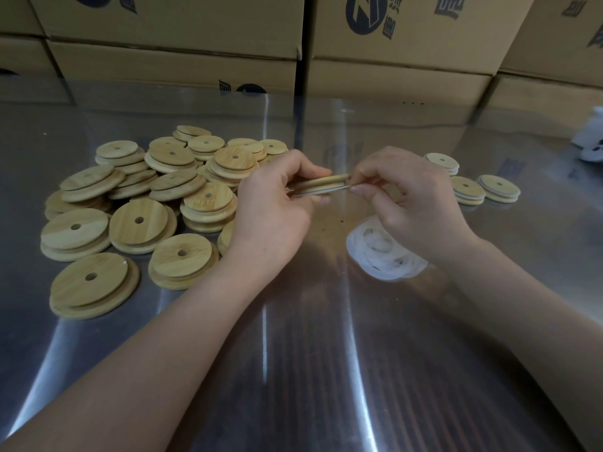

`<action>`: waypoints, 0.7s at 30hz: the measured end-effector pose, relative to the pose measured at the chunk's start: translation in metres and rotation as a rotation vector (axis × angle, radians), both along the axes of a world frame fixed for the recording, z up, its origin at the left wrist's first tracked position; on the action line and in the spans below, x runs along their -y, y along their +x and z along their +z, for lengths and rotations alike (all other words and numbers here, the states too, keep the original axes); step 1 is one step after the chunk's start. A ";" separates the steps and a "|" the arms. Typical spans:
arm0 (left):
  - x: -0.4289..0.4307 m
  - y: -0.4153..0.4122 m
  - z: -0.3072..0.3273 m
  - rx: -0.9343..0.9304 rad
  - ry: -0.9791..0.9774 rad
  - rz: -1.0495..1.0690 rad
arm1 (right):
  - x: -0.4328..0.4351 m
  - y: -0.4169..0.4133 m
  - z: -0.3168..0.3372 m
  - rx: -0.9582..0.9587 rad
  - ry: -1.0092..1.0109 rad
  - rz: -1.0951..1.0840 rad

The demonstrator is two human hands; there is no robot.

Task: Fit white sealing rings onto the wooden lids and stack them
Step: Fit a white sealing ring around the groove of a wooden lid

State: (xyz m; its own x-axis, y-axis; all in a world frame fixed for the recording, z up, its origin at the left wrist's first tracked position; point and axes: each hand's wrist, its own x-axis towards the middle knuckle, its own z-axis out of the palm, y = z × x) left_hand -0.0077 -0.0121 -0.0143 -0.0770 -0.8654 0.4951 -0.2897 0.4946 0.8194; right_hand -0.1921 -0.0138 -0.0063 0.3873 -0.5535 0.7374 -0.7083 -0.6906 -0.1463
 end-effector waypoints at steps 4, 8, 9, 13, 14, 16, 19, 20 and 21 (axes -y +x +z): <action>-0.001 0.000 0.000 -0.027 0.013 -0.019 | 0.000 0.001 -0.001 0.013 0.010 -0.002; -0.001 0.000 -0.001 -0.047 0.020 -0.036 | -0.001 0.001 -0.002 0.032 0.017 -0.012; -0.001 0.001 -0.001 -0.048 0.021 -0.039 | -0.001 0.001 -0.002 0.036 0.024 -0.012; -0.002 0.001 -0.001 -0.063 0.032 -0.052 | 0.000 0.001 -0.002 0.061 0.049 0.003; -0.002 0.000 -0.002 -0.069 0.038 -0.054 | -0.001 0.001 -0.002 0.073 0.060 0.010; -0.001 0.000 -0.002 -0.086 0.055 -0.060 | -0.001 0.001 -0.002 0.093 0.083 0.020; -0.001 -0.001 -0.003 -0.115 0.089 -0.073 | -0.001 0.000 -0.001 0.107 0.105 0.028; -0.001 -0.002 -0.003 -0.125 0.101 -0.077 | -0.001 0.001 -0.001 0.113 0.112 0.030; -0.001 -0.002 -0.003 -0.135 0.111 -0.080 | -0.001 0.001 -0.001 0.122 0.121 0.031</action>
